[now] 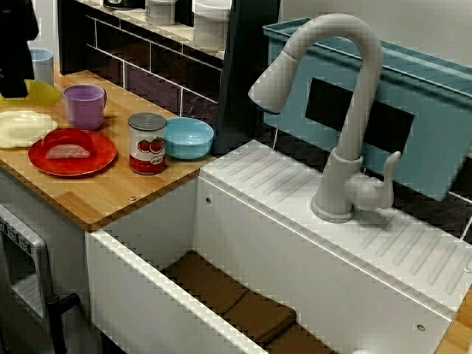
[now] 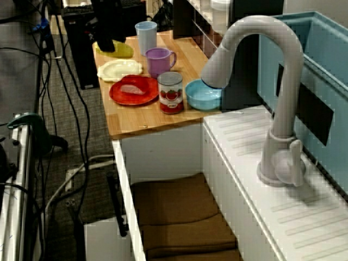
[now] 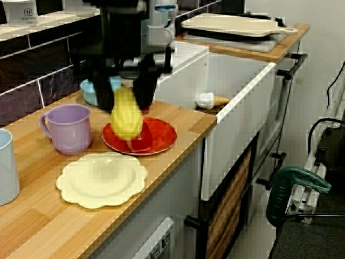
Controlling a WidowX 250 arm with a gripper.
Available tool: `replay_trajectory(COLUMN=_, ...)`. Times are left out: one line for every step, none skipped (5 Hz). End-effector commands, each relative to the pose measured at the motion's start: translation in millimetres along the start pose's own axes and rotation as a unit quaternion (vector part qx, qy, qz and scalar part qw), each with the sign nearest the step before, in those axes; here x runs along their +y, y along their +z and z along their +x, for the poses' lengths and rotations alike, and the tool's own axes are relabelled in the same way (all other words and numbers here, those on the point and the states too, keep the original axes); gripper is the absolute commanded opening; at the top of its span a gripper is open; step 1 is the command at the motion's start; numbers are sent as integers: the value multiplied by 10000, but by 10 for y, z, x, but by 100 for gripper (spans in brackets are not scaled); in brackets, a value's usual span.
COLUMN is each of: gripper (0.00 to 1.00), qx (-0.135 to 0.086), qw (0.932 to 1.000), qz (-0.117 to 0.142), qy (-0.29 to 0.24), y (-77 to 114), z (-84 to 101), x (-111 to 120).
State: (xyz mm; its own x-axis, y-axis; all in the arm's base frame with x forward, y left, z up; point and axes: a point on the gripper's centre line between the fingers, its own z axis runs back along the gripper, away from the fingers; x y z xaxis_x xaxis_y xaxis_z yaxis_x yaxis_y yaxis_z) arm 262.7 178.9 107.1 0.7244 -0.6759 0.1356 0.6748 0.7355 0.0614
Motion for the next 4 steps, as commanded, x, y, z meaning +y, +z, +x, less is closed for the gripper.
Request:
replay_trajectory(gripper=0, qx=-90, qw=9944, qz=561, qy=896, y=319, z=478, x=-206)
replay_trajectory(gripper=0, qx=-44, qw=9823, qz=817, qy=1686, y=296, z=666, x=-212)
replay_trajectory(gripper=0, qx=-181, qw=9715, qz=989, qy=2149, y=291, z=766, x=-199)
replay_trajectory(gripper=0, qx=-234, qw=9669, qz=978, qy=2343, y=265, z=877, x=-135)
